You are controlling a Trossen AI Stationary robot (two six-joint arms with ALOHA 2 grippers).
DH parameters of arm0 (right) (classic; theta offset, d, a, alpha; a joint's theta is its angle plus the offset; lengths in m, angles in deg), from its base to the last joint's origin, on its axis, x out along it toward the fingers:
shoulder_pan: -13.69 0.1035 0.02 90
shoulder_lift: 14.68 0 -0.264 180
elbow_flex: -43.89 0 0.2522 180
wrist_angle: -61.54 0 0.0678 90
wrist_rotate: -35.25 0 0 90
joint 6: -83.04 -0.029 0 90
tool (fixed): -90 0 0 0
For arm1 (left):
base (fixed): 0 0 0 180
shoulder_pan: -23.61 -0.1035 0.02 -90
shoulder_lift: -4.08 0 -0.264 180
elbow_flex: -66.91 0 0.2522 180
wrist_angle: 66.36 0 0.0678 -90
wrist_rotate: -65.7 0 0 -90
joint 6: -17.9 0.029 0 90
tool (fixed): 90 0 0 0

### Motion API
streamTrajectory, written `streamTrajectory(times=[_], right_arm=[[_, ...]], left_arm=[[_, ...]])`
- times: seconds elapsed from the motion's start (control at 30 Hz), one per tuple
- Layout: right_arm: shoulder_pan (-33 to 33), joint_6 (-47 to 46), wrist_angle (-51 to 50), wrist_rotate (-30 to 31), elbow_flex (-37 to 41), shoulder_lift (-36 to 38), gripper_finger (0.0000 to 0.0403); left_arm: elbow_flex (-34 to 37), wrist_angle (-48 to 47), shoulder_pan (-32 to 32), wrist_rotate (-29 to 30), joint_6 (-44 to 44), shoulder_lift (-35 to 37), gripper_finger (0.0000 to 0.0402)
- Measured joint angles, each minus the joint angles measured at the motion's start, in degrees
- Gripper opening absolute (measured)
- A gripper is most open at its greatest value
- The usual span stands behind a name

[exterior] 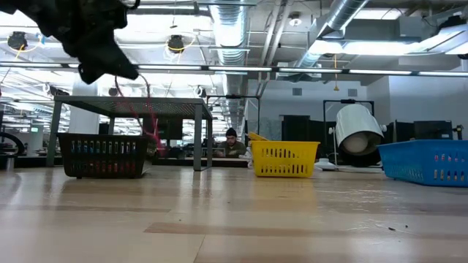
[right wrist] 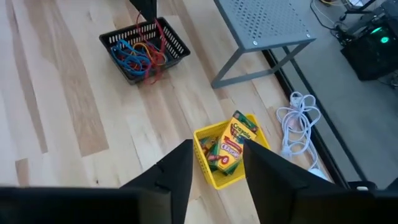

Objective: Pick & Place Office Desk Supplies
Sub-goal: Put the red rubber band into the black bin

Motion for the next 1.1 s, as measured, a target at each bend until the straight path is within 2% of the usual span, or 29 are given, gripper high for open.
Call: streamTrajectory(times=[0.23,0.43,0.87,1.1], right_arm=[[0.08,-0.04,0.09,0.12,0.24,0.04,0.0123],[0.13,-0.02,0.09,0.12,0.24,0.02,0.0121],[0.11,0.75,0.09,0.07,0.24,0.02,0.0121],[0.11,0.03,0.09,-0.22,0.24,0.02,0.0124]], left_arm=[[-2.14,2.07,0.07,0.02,2.36,3.07,0.0000],[-3.83,-1.23,0.07,-0.26,2.83,5.23,0.0000],[-4.02,-7.08,0.07,-1.37,1.86,5.16,0.0000],[-4.02,-14.50,0.07,-2.24,-4.01,2.71,0.0013]])
